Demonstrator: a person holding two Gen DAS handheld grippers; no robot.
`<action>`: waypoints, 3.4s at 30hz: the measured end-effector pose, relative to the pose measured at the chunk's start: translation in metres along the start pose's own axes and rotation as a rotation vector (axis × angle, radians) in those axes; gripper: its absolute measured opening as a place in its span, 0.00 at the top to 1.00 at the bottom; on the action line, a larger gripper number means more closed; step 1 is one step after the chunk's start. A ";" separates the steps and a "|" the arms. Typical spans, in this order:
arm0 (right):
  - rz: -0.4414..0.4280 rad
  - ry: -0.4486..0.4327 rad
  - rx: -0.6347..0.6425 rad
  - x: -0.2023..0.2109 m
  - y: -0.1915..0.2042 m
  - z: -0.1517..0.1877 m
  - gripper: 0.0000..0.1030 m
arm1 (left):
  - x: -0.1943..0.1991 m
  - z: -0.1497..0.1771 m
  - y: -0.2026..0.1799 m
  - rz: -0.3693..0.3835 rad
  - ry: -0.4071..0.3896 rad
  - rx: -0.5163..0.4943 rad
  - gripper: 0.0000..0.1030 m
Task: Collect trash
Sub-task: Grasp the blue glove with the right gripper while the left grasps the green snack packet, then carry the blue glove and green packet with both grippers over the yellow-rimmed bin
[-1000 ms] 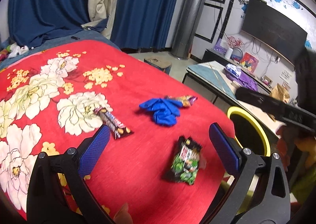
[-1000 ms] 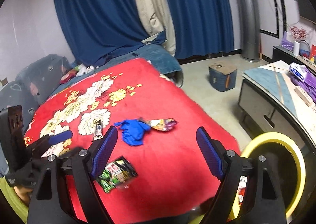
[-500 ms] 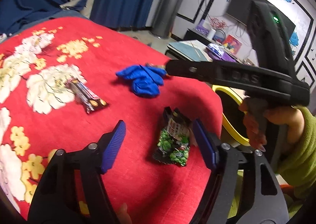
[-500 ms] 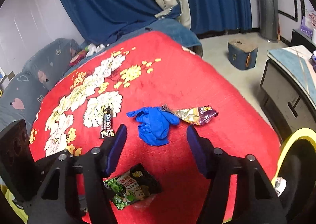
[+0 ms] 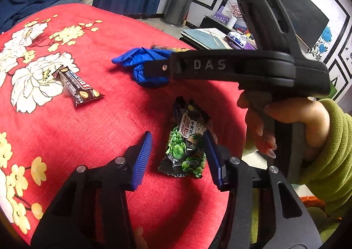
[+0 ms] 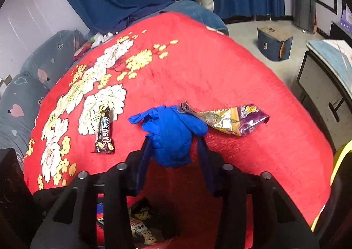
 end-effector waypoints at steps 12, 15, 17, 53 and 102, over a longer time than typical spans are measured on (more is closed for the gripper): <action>0.009 -0.029 0.064 0.010 0.006 0.004 0.90 | -0.006 -0.001 -0.005 -0.016 0.014 -0.027 0.95; 0.005 -0.047 0.075 0.017 0.009 0.004 0.90 | -0.004 -0.001 -0.005 -0.019 0.007 -0.033 0.96; 0.006 -0.057 0.084 0.021 0.010 0.005 0.90 | -0.003 0.000 -0.006 -0.020 0.001 -0.040 0.97; 0.105 -0.253 0.076 0.139 -0.028 0.037 0.90 | 0.042 -0.036 -0.024 -0.075 -0.189 -0.009 0.98; 0.429 -0.375 -0.258 0.238 -0.213 0.136 0.90 | -0.084 -0.089 -0.204 0.121 -0.118 -0.216 0.98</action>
Point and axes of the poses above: each gripper's, at about its wrist camera, not at the fingertips, and x roughly against the way its jaws point, y to its left, z to its underside, the point moved 7 cm from there along -x, roughly the way its jaws point
